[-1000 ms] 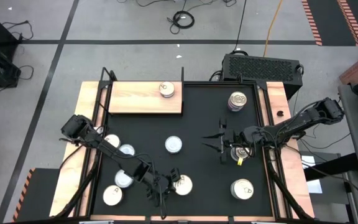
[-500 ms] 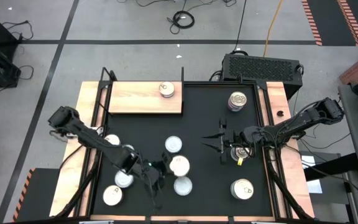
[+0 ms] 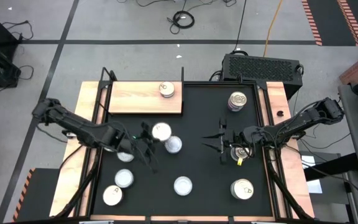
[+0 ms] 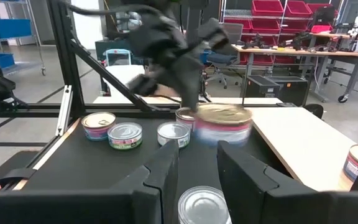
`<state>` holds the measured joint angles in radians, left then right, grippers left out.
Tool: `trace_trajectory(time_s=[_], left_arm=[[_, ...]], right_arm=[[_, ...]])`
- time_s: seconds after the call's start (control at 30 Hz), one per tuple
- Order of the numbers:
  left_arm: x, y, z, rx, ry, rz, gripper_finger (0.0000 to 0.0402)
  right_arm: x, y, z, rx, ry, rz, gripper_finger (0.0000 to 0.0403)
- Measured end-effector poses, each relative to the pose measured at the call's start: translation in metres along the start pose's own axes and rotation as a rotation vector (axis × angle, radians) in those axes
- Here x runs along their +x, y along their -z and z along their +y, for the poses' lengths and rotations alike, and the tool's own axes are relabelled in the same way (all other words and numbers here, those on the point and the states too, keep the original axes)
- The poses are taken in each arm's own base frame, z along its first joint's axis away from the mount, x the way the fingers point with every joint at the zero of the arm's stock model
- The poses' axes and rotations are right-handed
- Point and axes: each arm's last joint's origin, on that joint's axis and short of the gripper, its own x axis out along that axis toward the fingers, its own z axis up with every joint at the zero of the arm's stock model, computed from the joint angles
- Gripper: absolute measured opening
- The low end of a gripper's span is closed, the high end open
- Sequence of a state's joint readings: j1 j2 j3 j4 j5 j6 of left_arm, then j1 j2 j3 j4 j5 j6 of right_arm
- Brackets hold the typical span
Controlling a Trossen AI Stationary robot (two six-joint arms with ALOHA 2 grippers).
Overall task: Stack canned seafood by type on shelf
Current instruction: Put the blue-pink tuna can on the shelf
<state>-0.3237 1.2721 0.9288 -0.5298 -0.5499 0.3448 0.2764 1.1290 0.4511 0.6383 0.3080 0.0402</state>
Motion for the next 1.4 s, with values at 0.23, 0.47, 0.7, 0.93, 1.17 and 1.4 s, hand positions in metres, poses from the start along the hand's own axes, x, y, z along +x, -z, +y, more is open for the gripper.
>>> trace_trajectory(time_s=[0.23,0.47,0.7,0.93,1.17,1.4], left_arm=[[0.002,0.073,0.029,-0.151,-0.163,0.146,0.0],[0.011,0.13,0.06,-0.338,-0.257,0.285,0.0],[0.018,0.165,0.095,-0.47,-0.323,0.358,0.0],[0.026,0.196,0.114,-0.583,-0.331,0.42,0.0],[0.041,0.215,0.117,-0.621,-0.298,0.514,0.0],[0.051,0.224,0.12,-0.616,-0.294,0.543,0.0]], right_arm=[[0.0,0.0,0.0,-0.012,0.005,-0.001,0.0105],[0.0,0.0,0.0,-0.018,0.005,-0.001,0.0105],[0.0,0.0,0.0,-0.025,0.005,-0.001,0.0105],[0.0,0.0,0.0,-0.026,0.004,-0.001,0.0105],[0.0,0.0,0.0,-0.037,0.004,-0.001,0.0105],[0.0,0.0,0.0,-0.037,0.004,-0.001,0.0105]])
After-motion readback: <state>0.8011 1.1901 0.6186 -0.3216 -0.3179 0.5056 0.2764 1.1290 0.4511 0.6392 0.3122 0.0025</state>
